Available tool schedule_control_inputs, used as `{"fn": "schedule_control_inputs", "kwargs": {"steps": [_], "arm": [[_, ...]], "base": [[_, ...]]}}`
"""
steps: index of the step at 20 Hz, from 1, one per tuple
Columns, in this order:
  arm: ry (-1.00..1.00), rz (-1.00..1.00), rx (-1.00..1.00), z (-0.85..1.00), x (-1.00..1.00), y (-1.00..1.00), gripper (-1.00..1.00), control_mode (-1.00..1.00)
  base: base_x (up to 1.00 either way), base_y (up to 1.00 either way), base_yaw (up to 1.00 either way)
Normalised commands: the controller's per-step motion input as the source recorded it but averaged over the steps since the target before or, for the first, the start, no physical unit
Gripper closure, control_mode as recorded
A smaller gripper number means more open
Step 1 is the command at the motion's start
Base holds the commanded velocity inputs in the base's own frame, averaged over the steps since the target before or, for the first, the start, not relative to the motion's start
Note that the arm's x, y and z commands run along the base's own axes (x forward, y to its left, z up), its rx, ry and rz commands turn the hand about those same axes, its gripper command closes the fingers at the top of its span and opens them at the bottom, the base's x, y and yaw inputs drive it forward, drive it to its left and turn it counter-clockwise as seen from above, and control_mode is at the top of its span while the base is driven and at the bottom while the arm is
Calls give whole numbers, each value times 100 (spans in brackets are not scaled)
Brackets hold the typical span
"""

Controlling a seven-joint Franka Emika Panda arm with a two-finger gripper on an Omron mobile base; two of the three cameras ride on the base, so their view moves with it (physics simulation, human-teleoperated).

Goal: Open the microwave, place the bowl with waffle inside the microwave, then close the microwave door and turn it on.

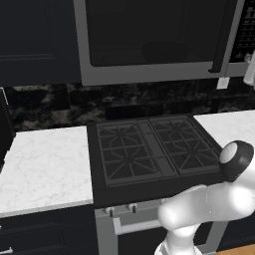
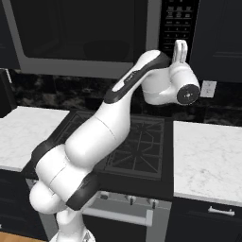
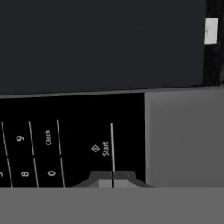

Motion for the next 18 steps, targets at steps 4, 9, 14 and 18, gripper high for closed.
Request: {"fn": "schedule_control_inputs", "kwargs": {"steps": [4,9,14,18], "arm": [[0,-5,0,0,37,-34,100,-100],[0,-3,0,0,42,-29,100,-100],[-4,-4,0,-10,25,-31,100,-100],[-28,-9,4,-40,-78,-55,100,-100]], "base": [[0,0,0],[0,0,0],[0,0,0],[0,0,0]]}}
